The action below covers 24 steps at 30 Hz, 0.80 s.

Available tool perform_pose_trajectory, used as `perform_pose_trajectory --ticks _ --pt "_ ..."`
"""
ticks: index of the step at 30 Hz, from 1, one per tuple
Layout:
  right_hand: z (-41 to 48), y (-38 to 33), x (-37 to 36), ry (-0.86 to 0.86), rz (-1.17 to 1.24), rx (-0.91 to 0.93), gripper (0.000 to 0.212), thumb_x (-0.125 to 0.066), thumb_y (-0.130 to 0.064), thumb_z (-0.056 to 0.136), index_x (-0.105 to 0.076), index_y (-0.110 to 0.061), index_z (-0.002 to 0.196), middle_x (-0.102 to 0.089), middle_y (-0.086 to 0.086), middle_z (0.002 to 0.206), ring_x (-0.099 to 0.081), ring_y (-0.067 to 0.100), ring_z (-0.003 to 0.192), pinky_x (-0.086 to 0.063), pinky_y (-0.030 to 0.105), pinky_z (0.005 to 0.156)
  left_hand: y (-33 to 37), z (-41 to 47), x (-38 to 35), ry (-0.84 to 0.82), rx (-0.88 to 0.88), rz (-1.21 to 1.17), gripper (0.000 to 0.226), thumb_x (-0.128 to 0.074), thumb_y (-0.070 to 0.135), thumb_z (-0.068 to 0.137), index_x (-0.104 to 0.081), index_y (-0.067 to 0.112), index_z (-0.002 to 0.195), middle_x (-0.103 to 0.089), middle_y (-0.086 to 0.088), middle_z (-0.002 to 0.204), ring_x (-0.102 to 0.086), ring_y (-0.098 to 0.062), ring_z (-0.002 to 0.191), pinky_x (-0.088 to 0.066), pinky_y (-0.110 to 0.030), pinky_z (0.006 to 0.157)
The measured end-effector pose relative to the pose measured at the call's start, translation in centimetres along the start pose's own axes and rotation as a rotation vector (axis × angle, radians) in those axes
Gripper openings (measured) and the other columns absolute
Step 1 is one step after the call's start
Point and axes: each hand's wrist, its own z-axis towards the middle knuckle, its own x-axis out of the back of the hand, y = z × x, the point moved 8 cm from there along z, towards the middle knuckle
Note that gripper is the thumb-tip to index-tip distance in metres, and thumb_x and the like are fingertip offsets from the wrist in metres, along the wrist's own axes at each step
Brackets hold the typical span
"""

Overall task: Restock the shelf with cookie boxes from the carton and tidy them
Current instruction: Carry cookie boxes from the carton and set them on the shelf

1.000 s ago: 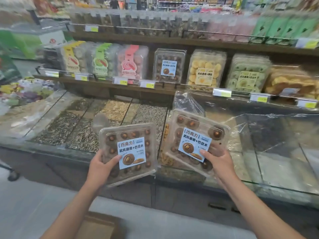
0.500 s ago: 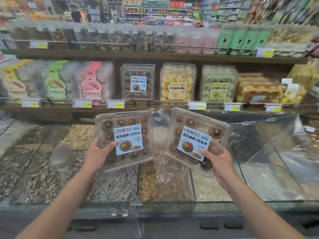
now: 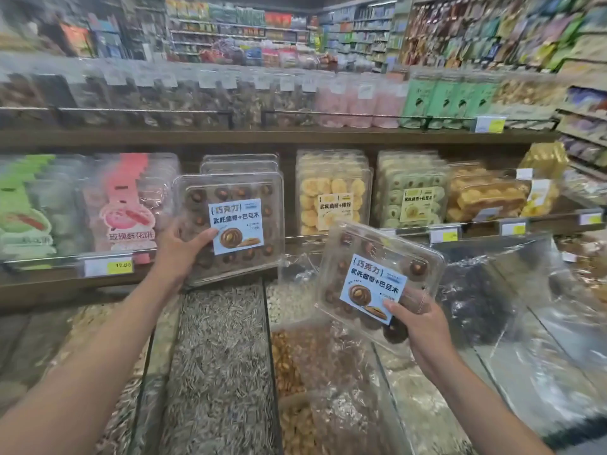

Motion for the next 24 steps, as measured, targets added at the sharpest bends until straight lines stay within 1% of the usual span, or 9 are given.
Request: perform_pose_trajectory --ticks 4,6,8,11,13,14,17,20,24 --pt "1.1 0.4 -1.0 0.026 -0.004 -0.006 0.037 -0.079 0.005 0.083 -0.072 -0.019 0.110 -0.081 0.007 0.102 -0.076 0.029 0.103 -0.055 0.053 0.103 -1.1 8.2 0.4 0.000 -0.034 0.009 0.084 -0.092 0.075 0.055 -0.064 0.030 0.120 -0.076 -0.006 0.121 -0.076 -0.032 0.107 -0.061 -0.058 0.091" --pt "1.5 0.4 -1.7 0.018 0.000 0.003 0.045 -0.091 -0.008 0.071 -0.072 -0.019 0.110 -0.081 0.007 0.102 -0.076 0.030 0.104 -0.057 0.051 0.101 -0.9 10.6 -0.2 -0.039 -0.043 0.001 0.078 -0.091 0.073 0.056 -0.065 0.034 0.118 -0.077 -0.004 0.118 -0.077 -0.032 0.102 -0.063 -0.060 0.086" --pt "1.8 0.5 -2.2 0.023 -0.016 0.006 0.072 -0.102 -0.034 0.046 -0.072 -0.019 0.110 -0.082 0.006 0.101 -0.078 0.027 0.100 -0.063 0.040 0.090 -0.1 11.7 -1.1 -0.069 -0.037 0.014 0.062 -0.090 0.065 0.064 -0.065 0.034 0.111 -0.078 -0.004 0.115 -0.077 -0.036 0.101 -0.062 -0.064 0.084" --pt "2.4 0.8 -2.4 0.032 -0.025 0.009 0.078 -0.102 -0.033 0.043 -0.072 -0.015 0.113 -0.081 0.009 0.101 -0.077 0.032 0.102 -0.064 0.034 0.083 -1.0 13.9 -1.9 -0.051 -0.057 0.015 0.033 -0.088 0.038 0.084 -0.065 0.025 0.104 -0.078 -0.007 0.107 -0.075 -0.040 0.102 -0.062 -0.063 0.086" --pt "2.8 1.1 -2.6 0.036 -0.025 0.012 0.095 -0.105 -0.046 0.028 -0.073 -0.014 0.112 -0.081 0.011 0.101 -0.077 0.031 0.098 -0.064 0.034 0.081 -2.0 15.0 -2.4 -0.051 -0.068 0.019 0.024 -0.087 0.031 0.086 -0.066 0.029 0.096 -0.077 0.002 0.095 -0.074 -0.031 0.091 -0.059 -0.064 0.086" --pt "2.9 1.1 -2.6 0.045 -0.024 0.012 0.095 -0.104 -0.046 0.027 -0.073 -0.015 0.111 -0.081 0.012 0.101 -0.077 0.032 0.097 -0.065 0.033 0.079 -2.5 15.5 -2.6 -0.062 -0.075 0.033 0.023 -0.087 0.031 0.085 -0.067 0.032 0.096 -0.077 0.005 0.092 -0.072 -0.026 0.088 -0.059 -0.064 0.088" --pt "3.2 1.4 -2.9 0.046 -0.023 0.017 0.105 -0.104 -0.054 0.017 -0.073 -0.015 0.110 -0.081 0.014 0.101 -0.079 0.030 0.091 -0.065 0.031 0.073 -3.7 16.6 -3.1 -0.081 -0.104 0.070 0.031 -0.087 0.031 0.085 -0.067 0.031 0.109 -0.078 0.003 0.110 -0.073 -0.024 0.103 -0.058 -0.060 0.096" --pt "3.6 2.0 -3.1 0.042 -0.030 0.007 0.116 -0.101 -0.061 0.009 -0.072 -0.016 0.112 -0.081 0.014 0.102 -0.078 0.031 0.091 -0.065 0.038 0.080 -3.7 17.2 -3.4 -0.054 -0.180 0.191 0.063 -0.089 0.048 0.077 -0.061 0.026 0.130 -0.067 -0.004 0.130 -0.067 -0.024 0.118 -0.055 -0.049 0.105" --pt "3.6 2.1 -3.7 0.017 -0.028 -0.003 0.112 -0.103 -0.057 0.010 -0.073 -0.015 0.110 -0.080 0.014 0.102 -0.078 0.032 0.093 -0.062 0.044 0.086 -3.9 16.7 -3.7 0.055 -0.220 0.300 0.062 -0.089 0.039 0.081 -0.061 0.018 0.132 -0.061 -0.011 0.126 -0.059 -0.023 0.113 -0.051 -0.041 0.101"
